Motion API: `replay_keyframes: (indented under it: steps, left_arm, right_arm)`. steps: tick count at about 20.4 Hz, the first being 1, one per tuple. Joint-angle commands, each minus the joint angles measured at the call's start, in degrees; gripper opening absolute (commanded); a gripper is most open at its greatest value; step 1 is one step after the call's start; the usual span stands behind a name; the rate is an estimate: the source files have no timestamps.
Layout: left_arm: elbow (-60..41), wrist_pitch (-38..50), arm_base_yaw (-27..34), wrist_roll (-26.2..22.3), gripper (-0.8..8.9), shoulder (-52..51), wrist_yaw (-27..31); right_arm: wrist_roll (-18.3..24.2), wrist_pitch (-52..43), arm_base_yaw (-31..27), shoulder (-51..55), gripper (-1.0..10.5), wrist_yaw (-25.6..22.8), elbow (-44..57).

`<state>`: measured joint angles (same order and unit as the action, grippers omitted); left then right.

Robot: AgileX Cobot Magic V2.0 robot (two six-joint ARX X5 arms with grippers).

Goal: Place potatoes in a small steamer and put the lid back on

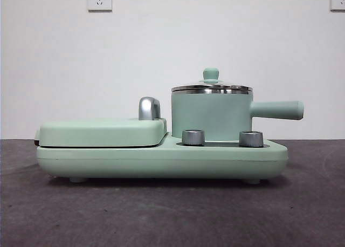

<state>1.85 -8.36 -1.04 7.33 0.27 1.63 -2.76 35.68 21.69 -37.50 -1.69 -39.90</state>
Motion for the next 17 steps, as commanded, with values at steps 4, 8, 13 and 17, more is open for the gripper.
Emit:
replay_keyframes:
  steps: [4, 8, 13, 17]
  left_arm:
    - [-1.1, 0.6, 0.0, 0.5, 0.06, -0.1, 0.0]
    - [-1.1, 0.6, 0.0, 0.5, 0.06, -0.1, 0.0]
    - [-1.1, 0.6, 0.0, 0.5, 0.06, -0.1, 0.0]
    - [-1.1, 0.6, -0.1, 0.5, 0.06, -0.1, 0.0]
  right_arm:
    - [6.4, -10.4, -3.7, 7.3, 0.2, -1.4, 6.4]
    - [4.3, -25.4, -12.0, 24.2, 0.2, -1.3, 26.3]
    - [4.3, -27.1, -18.9, 37.3, 0.2, -1.3, 37.1]
    - [3.9, -28.7, -19.7, 37.3, 0.2, -1.4, 39.2]
